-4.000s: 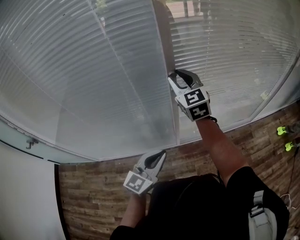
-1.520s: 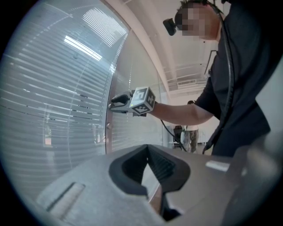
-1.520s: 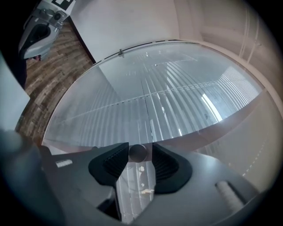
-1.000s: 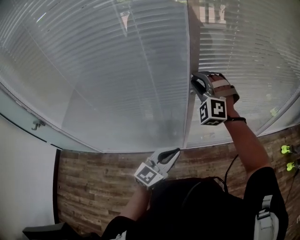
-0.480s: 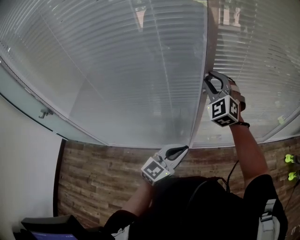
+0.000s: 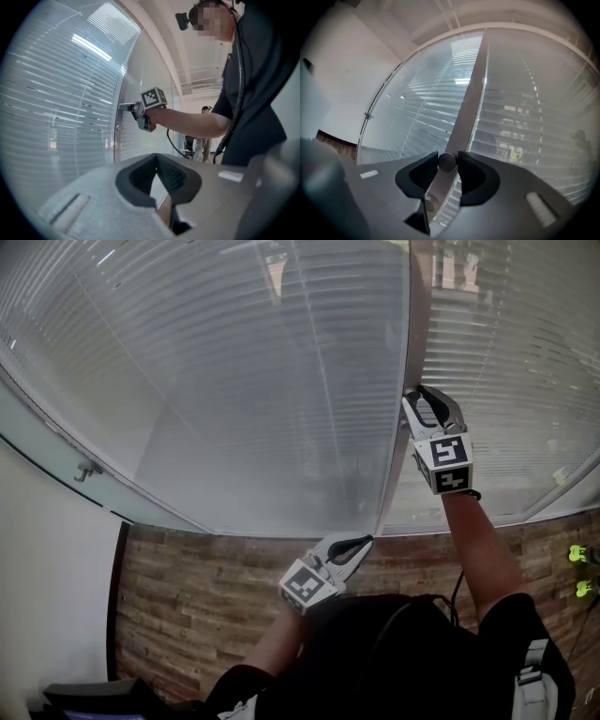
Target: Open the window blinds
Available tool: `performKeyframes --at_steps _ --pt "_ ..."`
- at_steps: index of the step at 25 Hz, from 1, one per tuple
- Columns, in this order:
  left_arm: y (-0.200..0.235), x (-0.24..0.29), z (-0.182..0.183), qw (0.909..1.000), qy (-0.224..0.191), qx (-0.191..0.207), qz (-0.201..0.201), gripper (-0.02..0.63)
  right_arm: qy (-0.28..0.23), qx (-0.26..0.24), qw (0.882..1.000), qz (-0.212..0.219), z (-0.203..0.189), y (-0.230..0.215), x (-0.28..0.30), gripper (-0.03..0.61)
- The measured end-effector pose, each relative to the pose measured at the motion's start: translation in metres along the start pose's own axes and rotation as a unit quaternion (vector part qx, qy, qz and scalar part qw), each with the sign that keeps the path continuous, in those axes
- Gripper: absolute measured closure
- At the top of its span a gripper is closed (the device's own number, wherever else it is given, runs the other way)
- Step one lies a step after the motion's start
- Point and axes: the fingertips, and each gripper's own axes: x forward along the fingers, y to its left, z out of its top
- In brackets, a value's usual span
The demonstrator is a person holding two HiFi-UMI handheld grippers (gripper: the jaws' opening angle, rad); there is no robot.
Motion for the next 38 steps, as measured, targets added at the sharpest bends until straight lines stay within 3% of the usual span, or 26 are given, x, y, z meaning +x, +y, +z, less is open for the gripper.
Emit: performKeyframes --at_steps 3,9,14,21,27,38 --pt "-0.003 -0.001 0.002 1.0 0.005 0.0 -0.004 0.609 0.001 0.02 1.0 -0.001 -0.007 -0.004 0.002 0.445" --pt "-0.005 -0.003 -0.002 0.9999 0.011 -0.005 0.002 0.609 -0.012 0.107 0.994 -0.004 -0.011 -0.005 0.002 0.443" --pt "-0.006 -0.001 -0.006 0.9999 0.013 -0.006 0.002 0.61 -0.028 0.182 0.983 -0.014 -0.012 -0.008 0.0 0.443" --pt "-0.008 0.001 -0.002 0.9999 0.014 -0.004 0.002 0.61 -0.036 0.245 0.969 -0.006 -0.01 -0.011 0.001 0.443" --pt "-0.006 -0.001 -0.002 0.9998 0.014 -0.005 0.01 0.609 -0.039 0.255 0.966 -0.008 -0.011 -0.012 0.001 0.442" --pt "-0.007 -0.002 0.001 0.9998 0.016 0.0 0.008 0.609 -0.042 0.23 0.972 -0.008 -0.009 -0.011 0.001 0.442"
